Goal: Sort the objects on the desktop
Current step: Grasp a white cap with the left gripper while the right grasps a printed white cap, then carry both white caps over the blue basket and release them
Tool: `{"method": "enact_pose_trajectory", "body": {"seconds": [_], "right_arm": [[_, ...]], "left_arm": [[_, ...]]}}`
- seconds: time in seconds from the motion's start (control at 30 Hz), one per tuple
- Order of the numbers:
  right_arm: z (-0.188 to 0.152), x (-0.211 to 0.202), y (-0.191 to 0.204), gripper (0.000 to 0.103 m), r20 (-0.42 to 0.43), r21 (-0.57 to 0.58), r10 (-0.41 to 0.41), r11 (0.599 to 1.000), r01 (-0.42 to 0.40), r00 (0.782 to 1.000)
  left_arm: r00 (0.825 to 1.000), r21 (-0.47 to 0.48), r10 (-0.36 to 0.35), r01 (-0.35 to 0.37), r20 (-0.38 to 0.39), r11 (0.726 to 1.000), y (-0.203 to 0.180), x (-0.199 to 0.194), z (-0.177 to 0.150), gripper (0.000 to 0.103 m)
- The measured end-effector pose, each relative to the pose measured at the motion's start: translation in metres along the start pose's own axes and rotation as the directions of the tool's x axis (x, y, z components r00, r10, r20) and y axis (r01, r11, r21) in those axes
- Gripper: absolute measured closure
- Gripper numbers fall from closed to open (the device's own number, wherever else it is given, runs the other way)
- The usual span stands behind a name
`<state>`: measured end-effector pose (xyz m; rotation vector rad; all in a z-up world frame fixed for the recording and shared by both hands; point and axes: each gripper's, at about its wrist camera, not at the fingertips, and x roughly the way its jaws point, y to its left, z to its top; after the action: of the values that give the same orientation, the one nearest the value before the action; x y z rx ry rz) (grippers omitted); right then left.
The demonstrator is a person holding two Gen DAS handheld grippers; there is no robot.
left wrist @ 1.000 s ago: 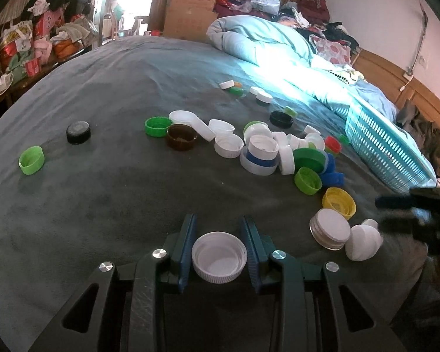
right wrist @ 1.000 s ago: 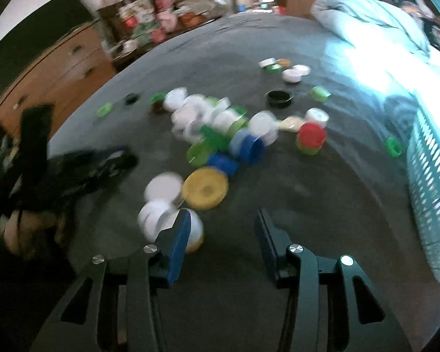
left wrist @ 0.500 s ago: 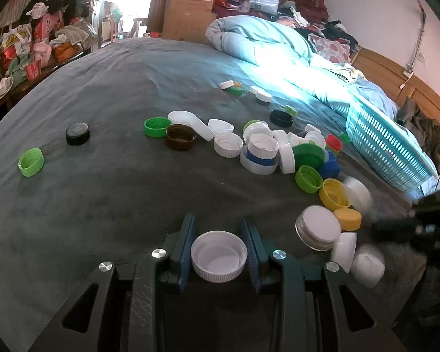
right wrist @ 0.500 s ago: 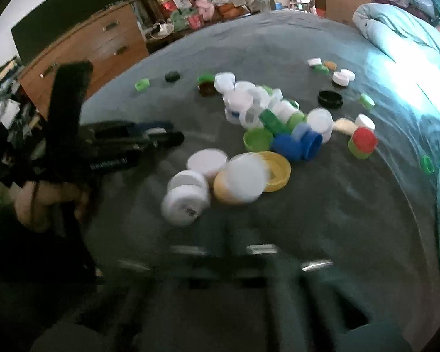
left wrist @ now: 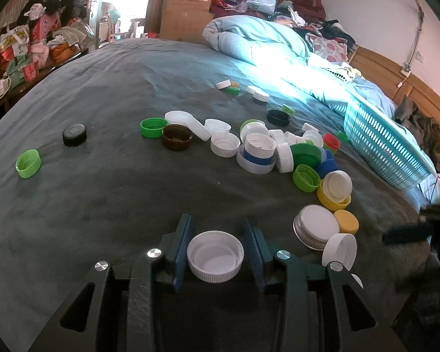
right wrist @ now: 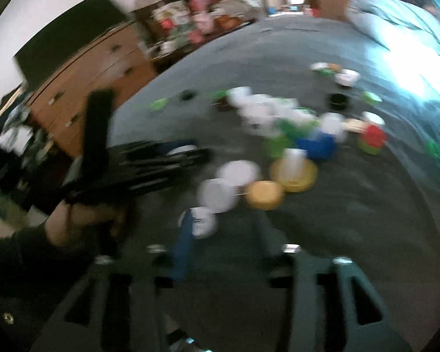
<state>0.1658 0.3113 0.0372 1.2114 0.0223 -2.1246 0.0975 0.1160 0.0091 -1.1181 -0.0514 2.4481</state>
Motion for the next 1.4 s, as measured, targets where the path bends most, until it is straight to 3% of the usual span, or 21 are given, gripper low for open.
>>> {"method": "enact_pose_trajectory", "body": {"seconds": [0.17, 0.33, 0.37, 0.4, 0.5, 0.7, 0.77, 0.93, 1.03, 1.27, 1.4], "right_arm": [[0.000, 0.036, 0.014, 0.061, -0.100, -0.043, -0.056, 0.998, 0.052, 0.993], [0.002, 0.045, 0.012, 0.061, -0.102, -0.032, -0.071, 0.997, 0.068, 0.992], [0.002, 0.045, 0.011, 0.066, -0.103, -0.034, -0.078, 0.997, 0.075, 0.992], [0.001, 0.045, 0.010, 0.078, -0.099, -0.039, -0.097, 0.995, 0.094, 0.990], [-0.001, 0.038, 0.005, 0.077, -0.089, -0.015, -0.081, 0.997, 0.080, 0.993], [-0.002, 0.012, 0.003, 0.078, -0.046, -0.006, -0.078, 0.997, 0.077, 0.996], [0.000, 0.001, 0.001, 0.077, -0.018, 0.002, -0.087, 0.996, 0.087, 0.996], [0.007, -0.026, -0.015, 0.077, 0.049, 0.044, -0.107, 0.994, 0.105, 0.993], [0.010, -0.046, -0.031, 0.077, 0.091, 0.078, -0.123, 0.990, 0.117, 0.988], [0.030, -0.099, -0.071, 0.077, 0.187, 0.129, -0.192, 0.977, 0.169, 0.963], [0.055, -0.152, -0.097, 0.077, 0.258, 0.126, -0.260, 0.964, 0.234, 0.930]], "left_arm": [[1.000, 0.002, 0.001, -0.001, 0.000, 1.000, 0.000, 0.000, 0.000, 0.063], [1.000, 0.002, 0.002, -0.002, 0.000, 1.000, 0.000, 0.000, 0.000, 0.063], [1.000, 0.002, 0.002, -0.002, 0.000, 1.000, 0.000, 0.000, 0.000, 0.063], [1.000, 0.002, 0.001, -0.001, 0.000, 1.000, 0.000, 0.000, 0.000, 0.063], [1.000, 0.003, 0.003, -0.003, 0.000, 1.000, 0.000, 0.000, 0.000, 0.063], [0.999, 0.031, 0.037, -0.037, 0.001, 0.999, -0.006, -0.002, 0.000, 0.065], [0.999, 0.027, 0.046, -0.046, -0.005, 0.999, -0.008, -0.004, 0.002, 0.069], [1.000, -0.040, 0.020, -0.021, -0.022, 0.999, -0.006, -0.010, 0.006, 0.069], [1.000, -0.017, 0.016, -0.016, -0.011, 1.000, -0.017, -0.020, 0.011, 0.069], [0.999, 0.043, -0.007, 0.005, 0.041, 0.999, -0.057, -0.046, 0.061, 0.069], [0.997, 0.116, -0.040, 0.032, 0.071, 0.993, -0.096, -0.053, 0.112, 0.069]]}}
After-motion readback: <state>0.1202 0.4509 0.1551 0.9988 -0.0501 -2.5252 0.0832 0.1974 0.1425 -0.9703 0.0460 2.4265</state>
